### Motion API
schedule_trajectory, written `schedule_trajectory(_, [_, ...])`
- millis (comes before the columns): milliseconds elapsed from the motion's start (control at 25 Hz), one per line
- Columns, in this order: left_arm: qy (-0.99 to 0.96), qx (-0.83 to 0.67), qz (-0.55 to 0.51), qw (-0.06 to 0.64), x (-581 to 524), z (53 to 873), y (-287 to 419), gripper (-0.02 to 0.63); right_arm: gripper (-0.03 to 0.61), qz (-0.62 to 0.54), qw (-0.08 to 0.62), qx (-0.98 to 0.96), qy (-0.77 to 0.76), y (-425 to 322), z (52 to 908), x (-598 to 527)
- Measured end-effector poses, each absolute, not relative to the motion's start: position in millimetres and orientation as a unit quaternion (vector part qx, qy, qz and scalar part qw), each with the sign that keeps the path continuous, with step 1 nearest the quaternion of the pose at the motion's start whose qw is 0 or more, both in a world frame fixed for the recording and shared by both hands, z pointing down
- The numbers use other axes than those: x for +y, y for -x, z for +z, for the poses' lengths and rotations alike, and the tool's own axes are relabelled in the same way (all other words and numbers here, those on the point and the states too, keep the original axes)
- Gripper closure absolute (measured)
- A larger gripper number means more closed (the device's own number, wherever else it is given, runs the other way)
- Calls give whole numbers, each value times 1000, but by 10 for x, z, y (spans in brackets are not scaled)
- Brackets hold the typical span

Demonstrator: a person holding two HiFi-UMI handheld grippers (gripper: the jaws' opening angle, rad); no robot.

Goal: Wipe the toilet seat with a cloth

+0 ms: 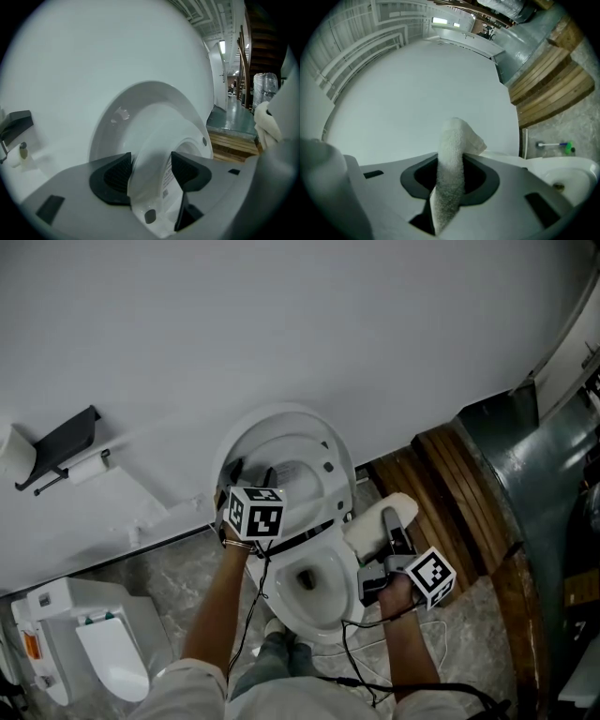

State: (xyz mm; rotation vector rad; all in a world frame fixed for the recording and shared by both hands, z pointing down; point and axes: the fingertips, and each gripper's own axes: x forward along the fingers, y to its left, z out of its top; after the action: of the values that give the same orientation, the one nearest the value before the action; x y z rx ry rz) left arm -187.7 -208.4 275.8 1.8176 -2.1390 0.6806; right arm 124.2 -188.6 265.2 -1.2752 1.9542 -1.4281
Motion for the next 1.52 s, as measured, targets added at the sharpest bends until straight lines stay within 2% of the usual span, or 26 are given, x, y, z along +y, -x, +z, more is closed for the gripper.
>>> schedule_trajectory(240, [-642,-726,213,124,-1796,2668,1631,338,479,-513,214,700,449,-1303,2569,-1789])
schedule_trajectory(400, [-654,-718,193,139,-1540,2588,1439,400,479,-511,225,708,432,-1317,2438,-1694])
schedule_trajectory(760, [-684,-681,211,154,-1044,2599,922,414,479,-497,226,720,428,-1568,2328,-1319])
schedule_trajectory(1520, [-760,-576,233,190,9,3002,-147,414,479,-508,200,682,488,-2429,2866,-304])
